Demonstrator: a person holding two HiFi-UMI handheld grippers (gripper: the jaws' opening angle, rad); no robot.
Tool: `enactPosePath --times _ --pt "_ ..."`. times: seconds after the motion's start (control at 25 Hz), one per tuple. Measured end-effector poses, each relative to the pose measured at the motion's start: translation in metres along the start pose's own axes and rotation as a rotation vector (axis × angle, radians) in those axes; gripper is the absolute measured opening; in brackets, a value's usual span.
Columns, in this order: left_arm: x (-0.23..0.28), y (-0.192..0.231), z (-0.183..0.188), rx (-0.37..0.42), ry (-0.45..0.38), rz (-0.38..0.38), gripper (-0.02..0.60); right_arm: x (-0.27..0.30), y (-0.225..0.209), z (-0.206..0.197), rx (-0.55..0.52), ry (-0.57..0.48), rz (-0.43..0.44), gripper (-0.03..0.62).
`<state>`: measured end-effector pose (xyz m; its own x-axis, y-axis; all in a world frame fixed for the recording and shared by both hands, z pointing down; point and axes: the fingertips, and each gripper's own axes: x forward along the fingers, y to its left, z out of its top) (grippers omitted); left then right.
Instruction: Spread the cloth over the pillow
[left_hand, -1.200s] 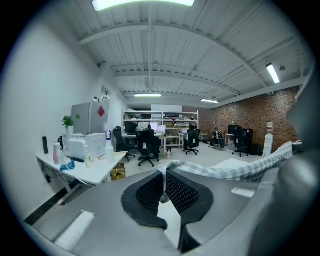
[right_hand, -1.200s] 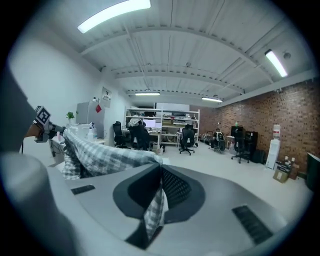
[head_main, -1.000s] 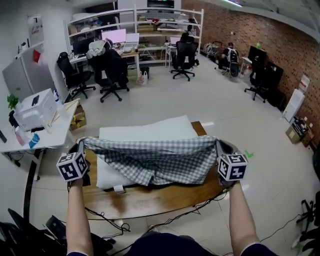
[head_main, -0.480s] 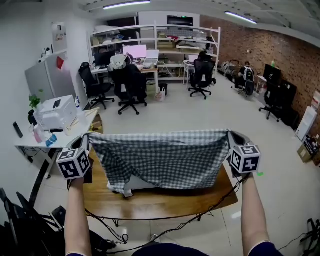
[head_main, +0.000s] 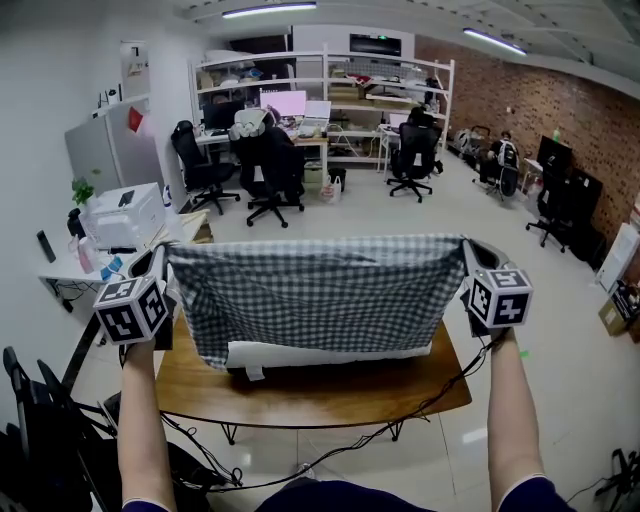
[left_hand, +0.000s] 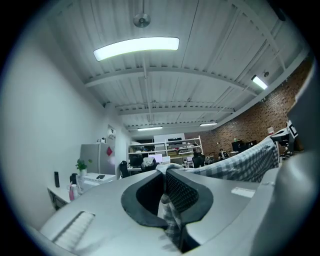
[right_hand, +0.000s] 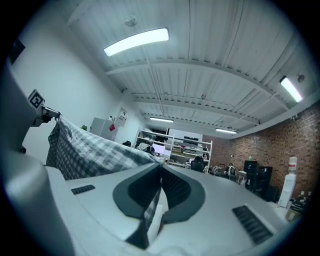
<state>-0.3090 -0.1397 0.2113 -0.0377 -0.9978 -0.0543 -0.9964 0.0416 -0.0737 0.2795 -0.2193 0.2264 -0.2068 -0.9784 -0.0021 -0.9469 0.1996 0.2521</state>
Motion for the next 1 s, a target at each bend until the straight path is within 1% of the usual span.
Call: enactPosePath --times 0.32,0.76,1.0 --pt "0.001 -0.006 -0.014 0.007 0.031 0.014 0.009 0.004 -0.001 -0.018 -0.009 0.033 0.01 0.024" --pt "-0.004 -0.017 -0.06 -0.003 0.138 0.047 0.009 0.021 0.002 -0.068 0.0 0.113 0.053 0.024" --pt "0.016 -0.014 -0.092 -0.003 0.205 0.047 0.009 0.047 0.01 -0.092 0.005 0.16 0.067 0.023"
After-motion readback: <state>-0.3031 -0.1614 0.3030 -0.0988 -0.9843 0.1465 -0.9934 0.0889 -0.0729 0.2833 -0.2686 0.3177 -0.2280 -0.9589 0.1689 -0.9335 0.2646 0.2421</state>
